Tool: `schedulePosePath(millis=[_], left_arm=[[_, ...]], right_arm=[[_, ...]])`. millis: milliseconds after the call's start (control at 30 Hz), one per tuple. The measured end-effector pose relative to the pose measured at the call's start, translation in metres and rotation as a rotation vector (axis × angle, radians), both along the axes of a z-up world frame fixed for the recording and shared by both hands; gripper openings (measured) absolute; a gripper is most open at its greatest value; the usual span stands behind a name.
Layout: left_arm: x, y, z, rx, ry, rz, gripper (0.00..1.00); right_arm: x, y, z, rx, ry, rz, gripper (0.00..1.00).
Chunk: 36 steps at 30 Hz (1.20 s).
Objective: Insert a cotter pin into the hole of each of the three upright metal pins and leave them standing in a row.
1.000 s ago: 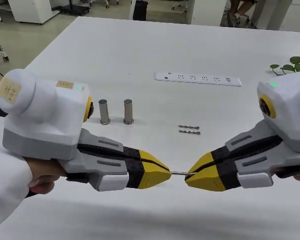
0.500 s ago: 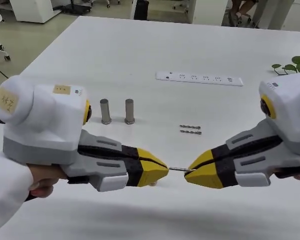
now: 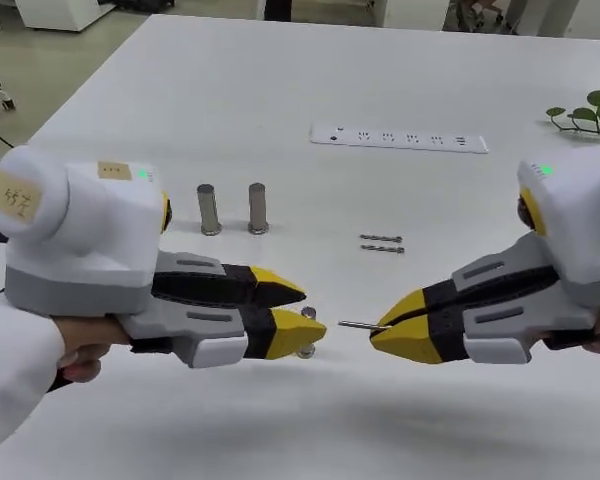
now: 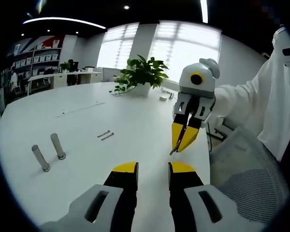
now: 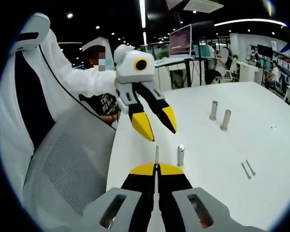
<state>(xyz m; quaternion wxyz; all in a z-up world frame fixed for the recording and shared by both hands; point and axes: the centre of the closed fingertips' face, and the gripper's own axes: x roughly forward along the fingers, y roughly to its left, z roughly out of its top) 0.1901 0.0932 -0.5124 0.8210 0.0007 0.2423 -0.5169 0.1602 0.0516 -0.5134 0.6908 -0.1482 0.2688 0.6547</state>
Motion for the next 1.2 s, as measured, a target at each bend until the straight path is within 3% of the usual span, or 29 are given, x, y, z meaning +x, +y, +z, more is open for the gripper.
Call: schedulePosePath(millis=[133, 200, 267, 367, 500, 533, 633, 1033, 1200], left_arm=[[0.005, 0.004, -0.008, 0.014, 0.01, 0.012, 0.25], [0.006, 0.003, -0.012, 0.03, 0.004, 0.004, 0.28], [0.007, 0.002, -0.016, 0.046, -0.003, -0.006, 0.28], [0.012, 0.002, -0.021, 0.059, -0.01, 0.0, 0.29], [0.015, 0.001, -0.028, 0.066, 0.027, 0.002, 0.34], [0.016, 0.001, -0.031, 0.076, 0.015, -0.004, 0.33], [0.017, 0.001, -0.034, 0.082, 0.018, -0.009, 0.31], [0.027, -0.001, -0.043, 0.104, -0.001, -0.019, 0.22], [0.027, -0.002, -0.045, 0.095, 0.01, -0.025, 0.15]], right_arm=[[0.007, -0.001, -0.007, 0.002, -0.004, -0.026, 0.0], [0.012, -0.005, -0.014, -0.039, -0.046, -0.025, 0.0], [0.015, -0.001, -0.012, 0.007, -0.011, -0.051, 0.0], [0.02, -0.003, -0.016, -0.021, -0.04, -0.054, 0.0], [0.024, 0.001, -0.014, 0.006, -0.018, -0.059, 0.0], [0.024, 0.001, -0.014, 0.004, -0.021, -0.058, 0.0], [0.028, 0.003, -0.018, -0.009, -0.041, -0.05, 0.0], [0.035, 0.006, -0.033, -0.034, -0.012, -0.049, 0.0], [0.037, 0.006, -0.041, -0.064, -0.008, -0.054, 0.0]])
